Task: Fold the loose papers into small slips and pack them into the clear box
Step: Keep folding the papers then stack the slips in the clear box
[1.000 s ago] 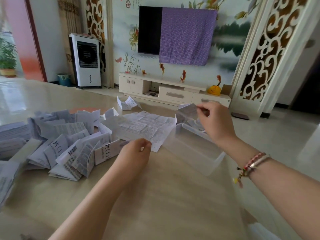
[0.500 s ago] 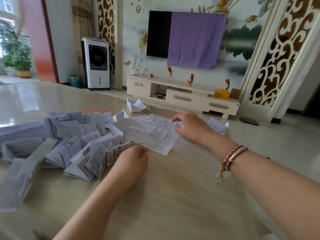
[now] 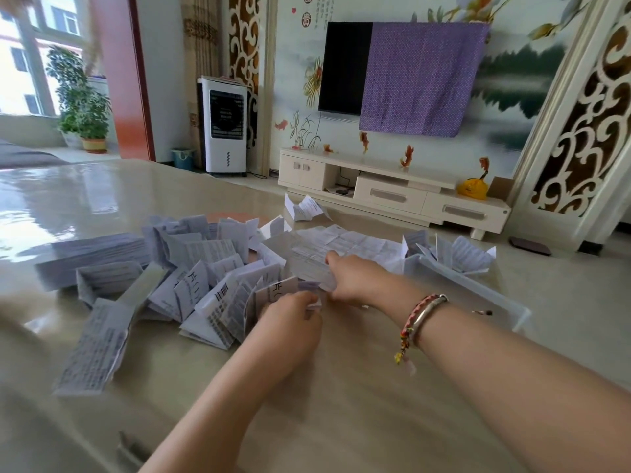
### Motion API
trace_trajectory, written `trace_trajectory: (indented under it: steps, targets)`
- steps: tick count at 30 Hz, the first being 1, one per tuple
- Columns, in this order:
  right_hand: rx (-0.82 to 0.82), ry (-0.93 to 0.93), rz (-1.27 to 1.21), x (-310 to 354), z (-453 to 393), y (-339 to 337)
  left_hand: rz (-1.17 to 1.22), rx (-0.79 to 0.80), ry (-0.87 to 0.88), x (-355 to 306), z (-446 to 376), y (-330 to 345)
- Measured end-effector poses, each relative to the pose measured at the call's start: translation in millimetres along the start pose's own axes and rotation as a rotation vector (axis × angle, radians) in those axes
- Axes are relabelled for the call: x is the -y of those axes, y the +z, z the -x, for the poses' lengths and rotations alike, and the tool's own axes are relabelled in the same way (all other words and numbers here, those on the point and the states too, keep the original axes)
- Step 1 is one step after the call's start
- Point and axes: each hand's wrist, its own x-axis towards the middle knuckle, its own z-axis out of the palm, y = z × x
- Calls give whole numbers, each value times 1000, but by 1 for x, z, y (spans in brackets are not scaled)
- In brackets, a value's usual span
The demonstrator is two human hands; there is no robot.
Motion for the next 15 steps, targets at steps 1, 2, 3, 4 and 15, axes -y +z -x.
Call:
trace_trajectory:
  steps: [1, 2, 3, 4, 15]
  targets:
    - [-12, 12, 12, 1, 0, 0, 11, 4, -7, -1, 0, 0]
    - [-32, 30, 27, 2, 1, 1, 25, 8, -16, -1, 0, 1]
    - [-65, 51, 46, 3, 1, 2, 33, 11, -24, -2, 0, 2]
    - [-107, 67, 65, 3, 1, 3, 34, 15, -25, -2, 0, 2]
    - [-620, 55, -247, -19, 17, -30, 114, 49, -81, 1, -5, 6]
